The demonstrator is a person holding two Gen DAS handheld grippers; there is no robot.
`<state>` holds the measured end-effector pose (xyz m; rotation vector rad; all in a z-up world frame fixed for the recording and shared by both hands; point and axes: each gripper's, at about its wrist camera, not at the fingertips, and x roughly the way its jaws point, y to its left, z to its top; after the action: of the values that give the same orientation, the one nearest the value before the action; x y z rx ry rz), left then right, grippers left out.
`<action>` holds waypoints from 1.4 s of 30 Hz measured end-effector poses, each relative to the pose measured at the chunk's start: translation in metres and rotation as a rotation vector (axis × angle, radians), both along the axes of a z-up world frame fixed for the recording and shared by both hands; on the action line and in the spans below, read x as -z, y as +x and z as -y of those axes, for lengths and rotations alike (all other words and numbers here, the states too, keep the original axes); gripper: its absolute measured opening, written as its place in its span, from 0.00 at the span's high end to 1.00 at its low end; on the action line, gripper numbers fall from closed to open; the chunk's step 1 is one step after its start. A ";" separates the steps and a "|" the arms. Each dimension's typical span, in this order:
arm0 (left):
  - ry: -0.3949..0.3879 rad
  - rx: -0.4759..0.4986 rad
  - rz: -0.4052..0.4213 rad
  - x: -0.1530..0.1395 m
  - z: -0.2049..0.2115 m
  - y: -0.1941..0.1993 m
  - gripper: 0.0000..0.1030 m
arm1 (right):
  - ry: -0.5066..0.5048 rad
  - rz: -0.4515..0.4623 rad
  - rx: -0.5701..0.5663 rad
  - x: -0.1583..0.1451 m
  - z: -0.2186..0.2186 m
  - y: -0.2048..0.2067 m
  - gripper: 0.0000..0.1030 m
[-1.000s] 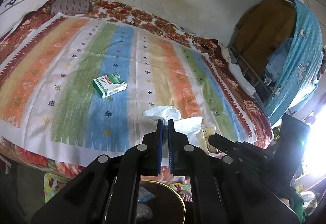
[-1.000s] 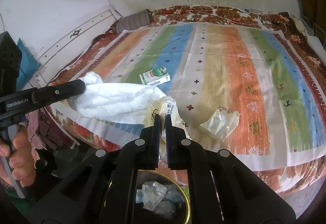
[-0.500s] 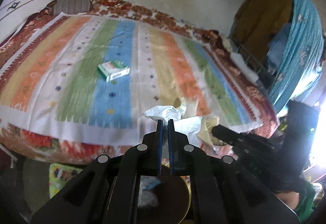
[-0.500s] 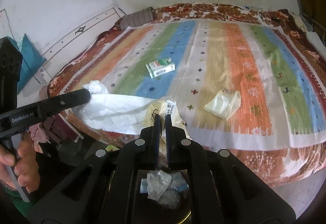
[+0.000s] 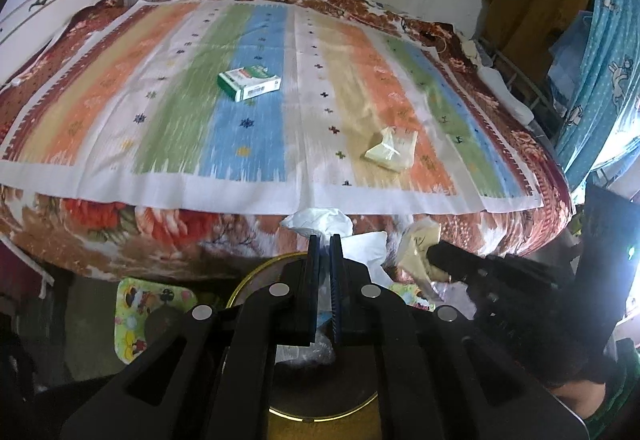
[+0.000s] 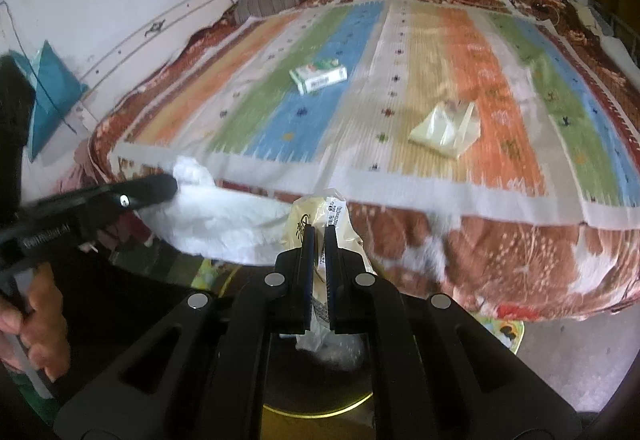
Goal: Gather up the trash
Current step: 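Lift the tissue with left tool while right tool lifts the wrapper toward the bin, then open left tool over the bin while right tool releases the wrapper into it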
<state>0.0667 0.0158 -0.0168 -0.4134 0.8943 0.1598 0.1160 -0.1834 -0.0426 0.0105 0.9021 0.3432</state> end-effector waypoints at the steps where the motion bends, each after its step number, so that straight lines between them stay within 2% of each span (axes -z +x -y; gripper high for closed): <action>1: -0.001 -0.005 -0.011 0.003 0.000 -0.002 0.96 | -0.007 -0.004 -0.003 0.003 -0.001 -0.003 0.96; 4: -0.006 -0.004 -0.048 0.013 0.004 -0.006 0.96 | -0.011 -0.021 0.006 0.011 -0.002 -0.009 0.96; 9: 0.011 -0.005 -0.114 0.032 0.010 -0.009 0.96 | -0.006 -0.104 0.041 0.036 0.002 -0.017 0.96; 15: -0.018 -0.025 -0.171 0.047 0.009 -0.010 0.96 | -0.068 -0.132 0.039 0.049 -0.005 -0.021 0.96; 21: -0.003 -0.013 -0.248 0.065 0.016 -0.005 0.96 | -0.118 -0.187 0.056 0.066 -0.007 -0.018 0.96; 28: -0.038 -0.065 -0.338 0.090 0.009 0.005 0.96 | -0.057 -0.311 0.094 0.094 0.000 0.001 0.96; 40: -0.064 -0.148 -0.441 0.120 -0.004 0.022 0.95 | -0.075 -0.432 0.144 0.137 -0.005 0.026 0.94; 42: -0.087 -0.165 -0.450 0.124 -0.009 0.023 0.89 | -0.065 -0.448 0.153 0.144 -0.005 0.030 0.89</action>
<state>0.0894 0.0244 -0.1407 -0.5439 1.3129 0.3762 0.1456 -0.1783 -0.1864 0.0995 1.3472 0.1687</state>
